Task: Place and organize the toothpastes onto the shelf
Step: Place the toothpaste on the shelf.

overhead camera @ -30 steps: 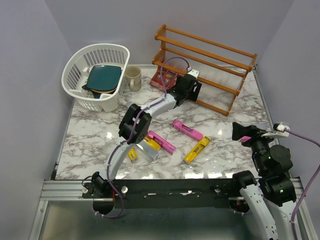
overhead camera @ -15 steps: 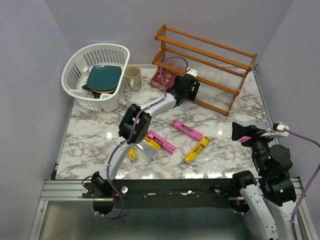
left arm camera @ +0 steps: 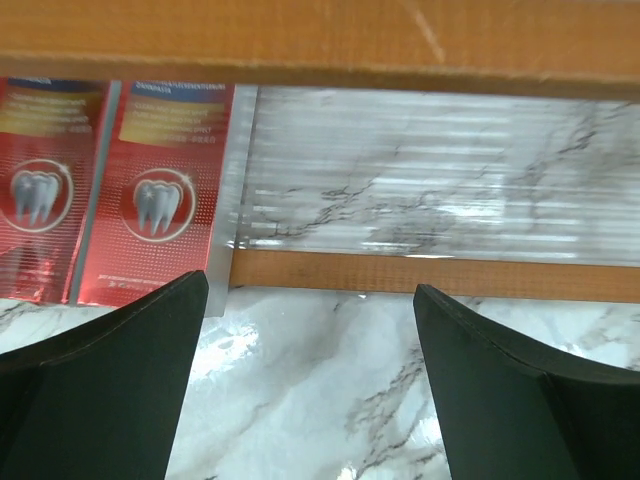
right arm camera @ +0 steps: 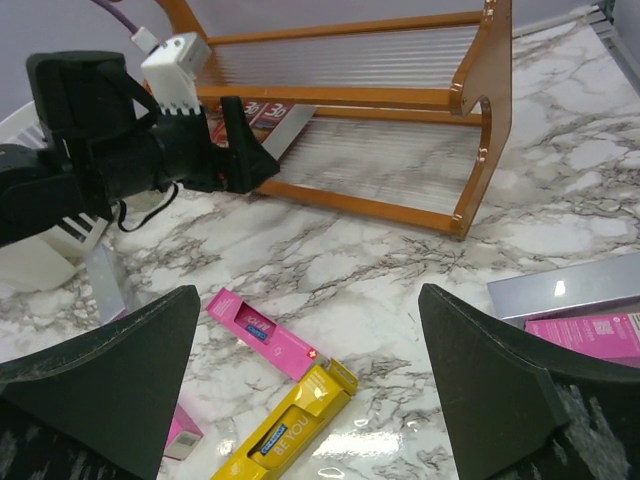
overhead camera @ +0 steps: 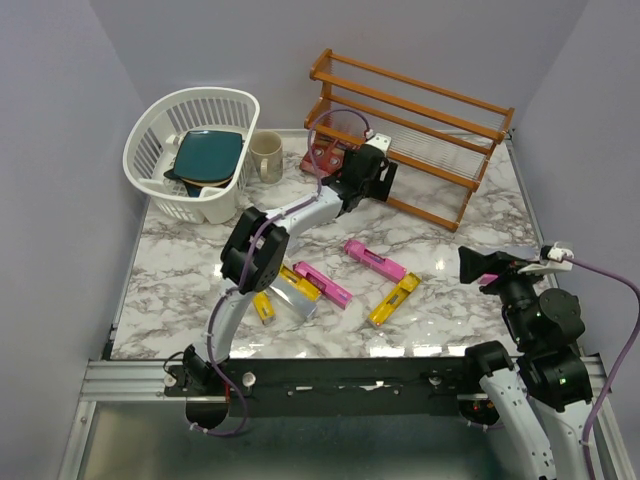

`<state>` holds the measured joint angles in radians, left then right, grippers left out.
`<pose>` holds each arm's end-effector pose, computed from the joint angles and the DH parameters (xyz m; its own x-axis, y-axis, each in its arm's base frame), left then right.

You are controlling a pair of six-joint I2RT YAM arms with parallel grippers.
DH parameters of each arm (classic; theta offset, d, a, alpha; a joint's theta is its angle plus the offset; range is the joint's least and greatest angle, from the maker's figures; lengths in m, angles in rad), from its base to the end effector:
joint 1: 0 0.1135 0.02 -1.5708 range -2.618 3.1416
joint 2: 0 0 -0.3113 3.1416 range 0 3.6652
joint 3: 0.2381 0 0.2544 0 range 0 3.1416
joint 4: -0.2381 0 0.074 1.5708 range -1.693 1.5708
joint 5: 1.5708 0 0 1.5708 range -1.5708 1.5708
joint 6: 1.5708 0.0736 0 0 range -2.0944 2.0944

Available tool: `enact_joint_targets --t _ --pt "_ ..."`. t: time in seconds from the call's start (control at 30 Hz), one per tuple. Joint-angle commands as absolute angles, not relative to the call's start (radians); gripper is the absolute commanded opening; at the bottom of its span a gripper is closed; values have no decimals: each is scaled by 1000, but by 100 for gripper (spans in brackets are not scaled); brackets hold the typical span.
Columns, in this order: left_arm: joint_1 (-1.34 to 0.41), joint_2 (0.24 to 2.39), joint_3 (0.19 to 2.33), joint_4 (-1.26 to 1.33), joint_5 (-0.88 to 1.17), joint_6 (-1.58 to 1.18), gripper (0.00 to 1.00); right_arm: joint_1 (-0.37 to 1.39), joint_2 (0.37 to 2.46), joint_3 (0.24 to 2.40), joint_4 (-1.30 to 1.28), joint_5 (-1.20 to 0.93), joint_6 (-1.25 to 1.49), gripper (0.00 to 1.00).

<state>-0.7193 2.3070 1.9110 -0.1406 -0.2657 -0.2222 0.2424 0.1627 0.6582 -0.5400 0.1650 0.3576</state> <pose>0.4678 -0.3840 0.2300 -0.4778 0.1358 -0.8679 0.3698 0.9273 -0.0585 0.0497 -0.0002 0.3277 -0.0676 0.3390 -0.9384 -0.0575 0.9376 0.3428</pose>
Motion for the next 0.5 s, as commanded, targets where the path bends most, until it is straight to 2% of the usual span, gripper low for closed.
enact_joint_targets --t 0.0,0.23,0.47 --pt "-710 2139 1850 -84 -187 -262 97 249 176 652 -529 77 327 99" --pt "-703 1835 1609 -60 -242 -301 99 249 248 660 -526 -93 314 99" --pt "-684 1540 1392 -246 -382 -318 99 249 446 638 -467 -325 327 100"
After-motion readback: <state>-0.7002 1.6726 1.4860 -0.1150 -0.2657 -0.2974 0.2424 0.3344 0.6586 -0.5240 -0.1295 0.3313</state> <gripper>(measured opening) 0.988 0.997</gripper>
